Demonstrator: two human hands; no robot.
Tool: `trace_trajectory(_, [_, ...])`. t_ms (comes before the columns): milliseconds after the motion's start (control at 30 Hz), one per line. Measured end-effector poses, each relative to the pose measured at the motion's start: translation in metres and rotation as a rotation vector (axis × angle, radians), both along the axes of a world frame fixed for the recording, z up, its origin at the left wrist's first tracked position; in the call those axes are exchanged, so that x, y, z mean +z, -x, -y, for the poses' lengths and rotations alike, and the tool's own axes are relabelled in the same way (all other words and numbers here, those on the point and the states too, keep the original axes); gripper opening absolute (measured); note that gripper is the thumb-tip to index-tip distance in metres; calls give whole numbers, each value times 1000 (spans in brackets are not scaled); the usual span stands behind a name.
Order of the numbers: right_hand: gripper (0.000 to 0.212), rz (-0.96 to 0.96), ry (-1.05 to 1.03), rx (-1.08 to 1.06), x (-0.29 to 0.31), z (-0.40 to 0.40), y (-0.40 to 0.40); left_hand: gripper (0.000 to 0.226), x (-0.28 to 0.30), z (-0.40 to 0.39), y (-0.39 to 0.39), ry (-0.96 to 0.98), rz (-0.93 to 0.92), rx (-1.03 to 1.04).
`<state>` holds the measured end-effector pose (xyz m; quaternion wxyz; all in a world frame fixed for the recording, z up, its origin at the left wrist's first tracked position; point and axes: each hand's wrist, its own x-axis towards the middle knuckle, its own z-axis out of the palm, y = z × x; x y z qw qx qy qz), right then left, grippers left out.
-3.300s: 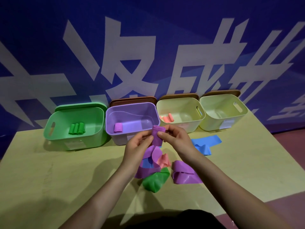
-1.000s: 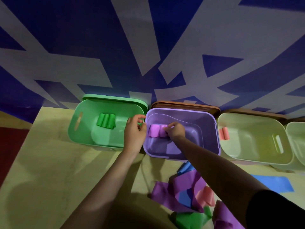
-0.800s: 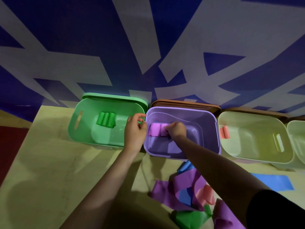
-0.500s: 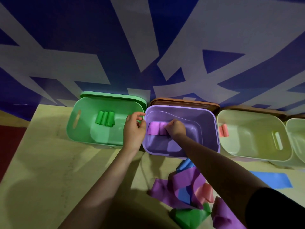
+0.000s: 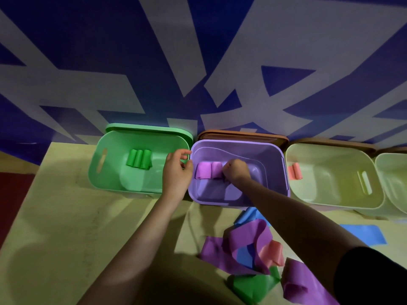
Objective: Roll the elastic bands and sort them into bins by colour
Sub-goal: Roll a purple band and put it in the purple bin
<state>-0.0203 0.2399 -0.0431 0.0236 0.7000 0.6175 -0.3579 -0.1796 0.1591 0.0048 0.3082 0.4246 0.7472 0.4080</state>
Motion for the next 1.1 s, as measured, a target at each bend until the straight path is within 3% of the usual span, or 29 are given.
trace_trajectory(433, [33, -56, 10, -39, 5, -2, -8, 22, 2, 0, 0, 13, -21, -12])
trace_trajectory(767, [35, -141, 16, -43, 25, 0, -21, 23, 29, 8, -6, -28, -139, 17])
trace_trajectory(933, [27, -386, -103, -95, 64, 15, -39, 19, 67, 23, -22, -126, -53, -113])
trace_trajectory(1100, [20, -624, -236, -73, 126, 56, -66, 18, 100, 47, -56, -70, 64, -290])
